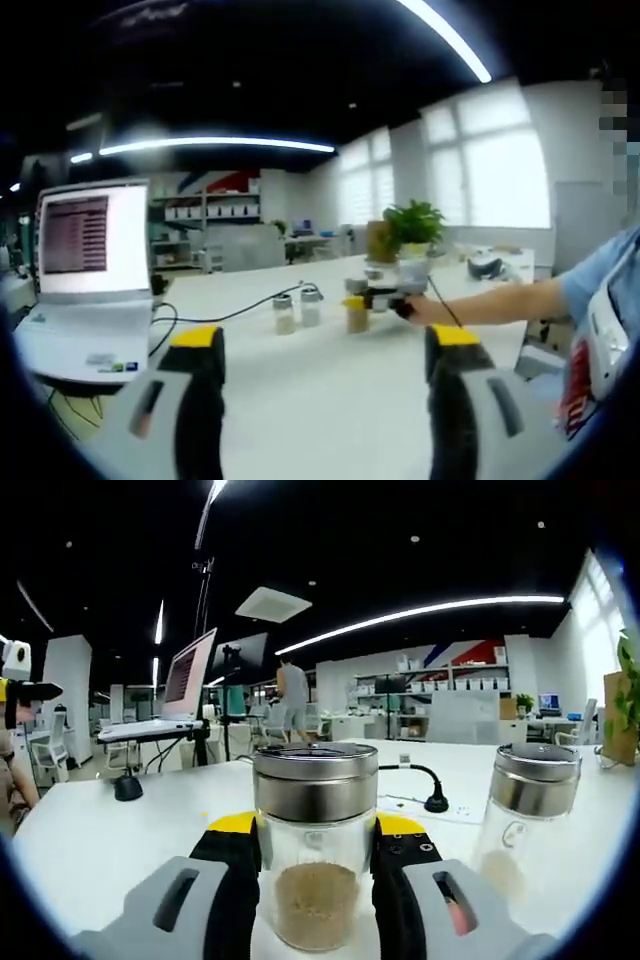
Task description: Rotate the seasoning bottle until the label or dispensing opening points toward the visible target arrow and the bottle remains upright within the marked orientation range
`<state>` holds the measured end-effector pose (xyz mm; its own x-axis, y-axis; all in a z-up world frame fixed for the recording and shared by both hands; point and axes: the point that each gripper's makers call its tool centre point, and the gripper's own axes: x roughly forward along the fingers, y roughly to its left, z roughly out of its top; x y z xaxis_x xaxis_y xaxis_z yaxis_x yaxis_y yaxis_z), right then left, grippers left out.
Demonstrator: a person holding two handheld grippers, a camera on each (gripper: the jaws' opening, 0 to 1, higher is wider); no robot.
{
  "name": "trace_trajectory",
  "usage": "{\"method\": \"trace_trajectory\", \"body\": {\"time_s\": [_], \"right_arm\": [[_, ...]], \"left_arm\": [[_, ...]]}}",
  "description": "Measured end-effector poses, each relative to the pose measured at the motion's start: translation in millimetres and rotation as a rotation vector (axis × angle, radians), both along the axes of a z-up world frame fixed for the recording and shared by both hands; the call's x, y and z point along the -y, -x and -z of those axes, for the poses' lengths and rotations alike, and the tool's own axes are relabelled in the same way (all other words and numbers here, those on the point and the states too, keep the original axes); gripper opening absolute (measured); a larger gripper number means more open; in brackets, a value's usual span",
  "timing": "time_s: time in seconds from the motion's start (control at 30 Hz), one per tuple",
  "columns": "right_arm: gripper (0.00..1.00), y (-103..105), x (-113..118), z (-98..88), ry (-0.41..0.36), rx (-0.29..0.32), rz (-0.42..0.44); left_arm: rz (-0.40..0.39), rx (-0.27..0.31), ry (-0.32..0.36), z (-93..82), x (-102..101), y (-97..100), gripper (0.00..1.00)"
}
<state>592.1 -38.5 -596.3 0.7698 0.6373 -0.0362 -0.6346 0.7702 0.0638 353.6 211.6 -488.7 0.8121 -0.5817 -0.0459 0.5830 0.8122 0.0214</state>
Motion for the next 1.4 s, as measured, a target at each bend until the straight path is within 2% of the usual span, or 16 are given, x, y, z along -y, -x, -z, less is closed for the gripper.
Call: {"method": "trace_trajectory", "body": {"time_s": [0.17, 0.3, 0.4, 0.57, 0.67, 0.83, 0.97, 1.13, 1.4], "right_arm": [[0.42, 38.2, -7.5, -12.8, 0.022, 0.027, -0.09], [0.42, 57.1, -8.2, -23.9, -0.015, 0.021, -0.138], [0.42, 75.9, -11.5, -29.8, 0.025, 0.083, -0.208], [0.42, 102.2, -12.3, -30.0, -0.015, 0.053, -0.267], [0.42, 114.7, -14.9, -25.9, -0.006, 0.049, -0.301], [0.42, 123.6, -17.9, -14.0, 0.024, 0.05, -0.33], [0.42, 126.9, -18.0, -6.0, 0.066, 0.078, -0.335], [0.42, 131.7, -17.9, -1.7, 0.041, 0.052, -0.342], [0.42, 128.5, -16.0, 7.4, 0.041, 0.035, -0.338]], "left_arm": [[0.004, -0.005, 0.006, -0.1, 1.5, -0.9, 0.87], [0.006, -0.005, 0.008, -0.6, 2.2, -1.1, 0.87], [0.011, -0.013, 0.004, 1.4, 3.4, -2.3, 0.87], [0.009, -0.01, 0.01, 0.2, 3.9, -3.2, 0.86], [0.01, -0.013, 0.005, 0.8, 5.0, -3.2, 0.86], [0.017, -0.013, 0.001, 1.0, 6.9, -1.6, 0.86], [0.025, 0.002, 0.006, -2.0, 8.0, -0.7, 0.86], [0.039, 0.011, 0.01, -3.6, 11.7, 1.6, 0.86], [0.04, -0.005, 0.001, 0.7, 12.7, 1.0, 0.86]]}}
